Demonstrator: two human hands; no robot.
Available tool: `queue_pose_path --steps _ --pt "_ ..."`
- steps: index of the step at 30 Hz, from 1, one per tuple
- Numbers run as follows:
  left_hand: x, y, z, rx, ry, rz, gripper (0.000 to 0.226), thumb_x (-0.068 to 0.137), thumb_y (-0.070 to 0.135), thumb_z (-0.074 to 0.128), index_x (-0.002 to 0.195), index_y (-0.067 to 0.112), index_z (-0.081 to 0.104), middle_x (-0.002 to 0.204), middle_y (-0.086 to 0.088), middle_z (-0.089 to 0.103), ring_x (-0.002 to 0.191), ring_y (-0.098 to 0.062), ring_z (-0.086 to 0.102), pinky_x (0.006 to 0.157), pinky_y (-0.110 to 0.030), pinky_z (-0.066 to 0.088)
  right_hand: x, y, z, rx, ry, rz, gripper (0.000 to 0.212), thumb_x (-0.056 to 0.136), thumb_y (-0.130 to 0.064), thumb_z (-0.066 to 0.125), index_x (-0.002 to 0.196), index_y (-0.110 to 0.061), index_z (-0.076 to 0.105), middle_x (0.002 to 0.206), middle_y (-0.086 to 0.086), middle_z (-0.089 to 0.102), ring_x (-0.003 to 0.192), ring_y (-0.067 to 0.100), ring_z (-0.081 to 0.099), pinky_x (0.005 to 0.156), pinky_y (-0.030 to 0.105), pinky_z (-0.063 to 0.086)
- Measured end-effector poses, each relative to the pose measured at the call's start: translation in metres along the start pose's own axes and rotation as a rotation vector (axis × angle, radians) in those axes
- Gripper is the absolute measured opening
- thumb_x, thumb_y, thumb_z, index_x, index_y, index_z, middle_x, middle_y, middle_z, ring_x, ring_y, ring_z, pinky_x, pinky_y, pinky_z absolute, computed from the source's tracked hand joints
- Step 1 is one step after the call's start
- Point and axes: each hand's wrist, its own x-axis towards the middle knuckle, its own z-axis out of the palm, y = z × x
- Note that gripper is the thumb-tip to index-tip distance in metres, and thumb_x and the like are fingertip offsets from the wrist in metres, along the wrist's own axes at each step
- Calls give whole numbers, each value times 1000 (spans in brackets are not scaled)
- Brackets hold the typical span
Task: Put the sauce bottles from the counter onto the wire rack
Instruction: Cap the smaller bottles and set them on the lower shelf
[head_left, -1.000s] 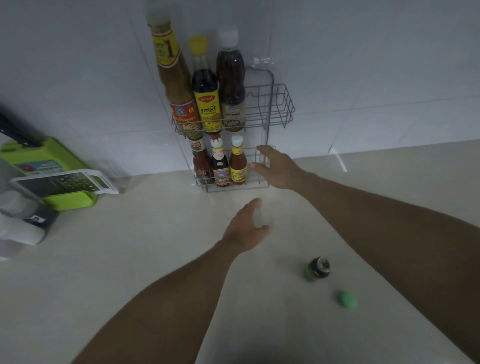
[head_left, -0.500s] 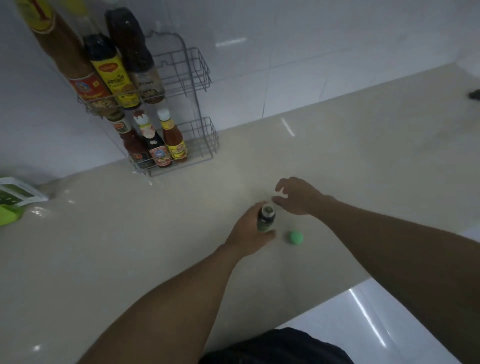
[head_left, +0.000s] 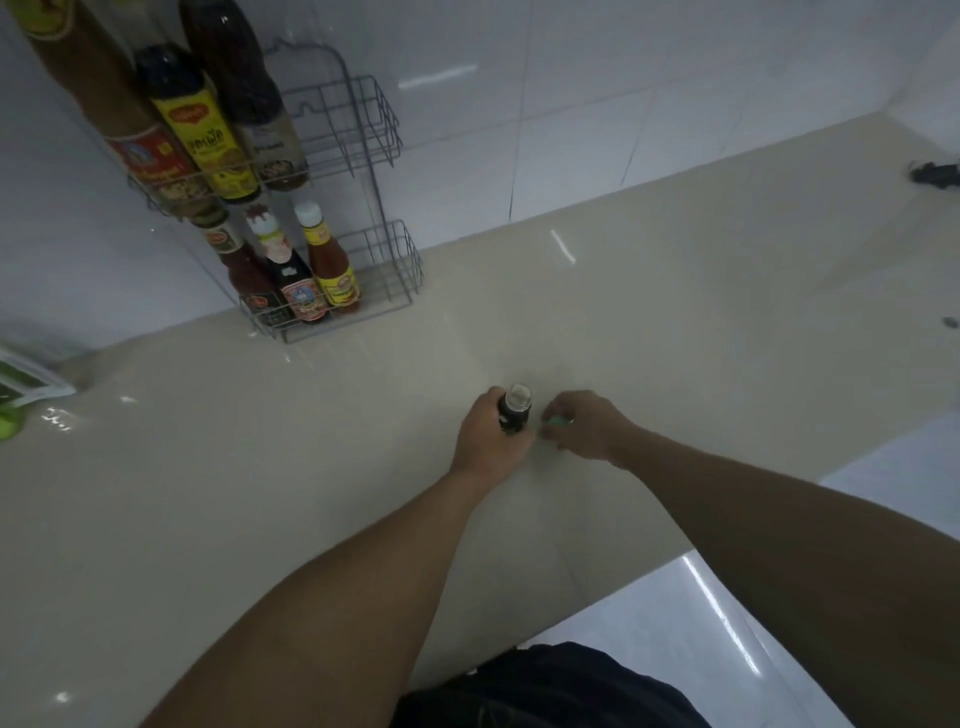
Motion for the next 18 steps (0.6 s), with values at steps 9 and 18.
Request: queue_pose_path --steps 9,18 --pt "13 25 -54 62 116 -82 32 57 30 60 85 14 59 84 -6 68 84 -31 65 71 -39 52 17 -102 -44 837 -187 -93 10 85 0 73 94 2 70 103 18 68 100 29 68 86 35 59" --pt "19 43 -101 48 210 -65 19 72 15 68 89 16 61 82 0 64 78 -23 59 58 -28 40 15 -185 -64 -9 -188 -501 23 79 -17 82 101 -12 75 79 -1 69 76 15 69 66 21 54"
